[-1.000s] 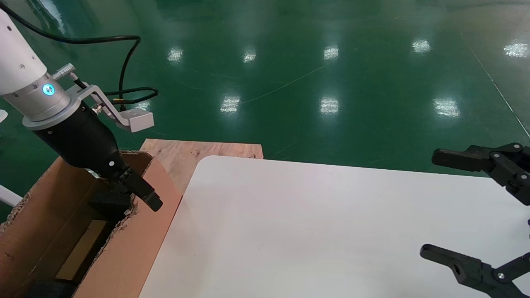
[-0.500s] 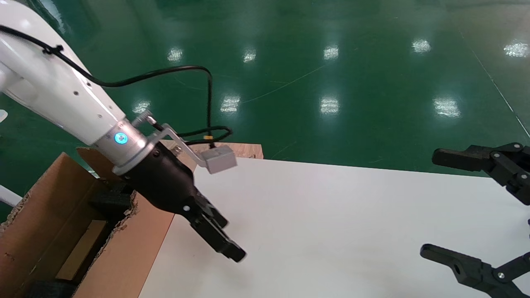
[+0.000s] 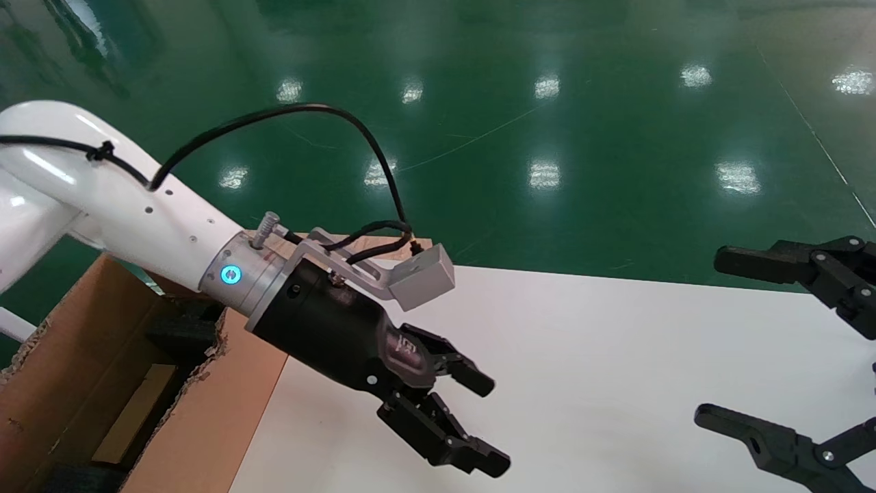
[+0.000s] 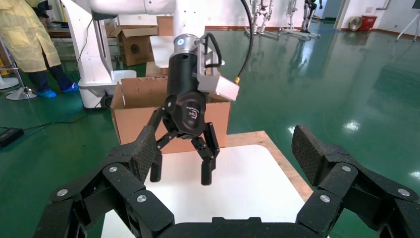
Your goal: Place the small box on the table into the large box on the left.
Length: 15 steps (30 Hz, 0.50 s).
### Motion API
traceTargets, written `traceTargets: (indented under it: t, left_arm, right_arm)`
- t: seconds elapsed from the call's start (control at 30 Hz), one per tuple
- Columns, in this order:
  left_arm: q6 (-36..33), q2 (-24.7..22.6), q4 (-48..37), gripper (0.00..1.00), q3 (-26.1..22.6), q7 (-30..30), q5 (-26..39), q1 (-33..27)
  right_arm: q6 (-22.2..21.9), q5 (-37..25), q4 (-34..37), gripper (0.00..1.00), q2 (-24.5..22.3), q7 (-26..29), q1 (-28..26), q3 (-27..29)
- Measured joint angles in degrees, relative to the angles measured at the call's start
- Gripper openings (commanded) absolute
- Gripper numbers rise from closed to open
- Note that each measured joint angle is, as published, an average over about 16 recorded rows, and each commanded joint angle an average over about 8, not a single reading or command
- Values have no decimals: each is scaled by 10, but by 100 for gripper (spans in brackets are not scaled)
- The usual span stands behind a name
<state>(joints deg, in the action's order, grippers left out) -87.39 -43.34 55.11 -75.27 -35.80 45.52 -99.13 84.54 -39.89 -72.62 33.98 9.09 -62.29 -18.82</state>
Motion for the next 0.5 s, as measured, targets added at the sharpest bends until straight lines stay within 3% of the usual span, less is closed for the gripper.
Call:
traceTargets:
  t: [0.27, 0.5]
  left_arm:
    - [5, 23, 50, 100, 161, 68, -10, 102]
    - [7, 33, 72, 100, 232, 98, -14, 147]
  right_arm:
    - [0, 0, 0, 100, 0, 0, 0, 0]
    - [0, 0, 0, 100, 0, 0, 0, 0]
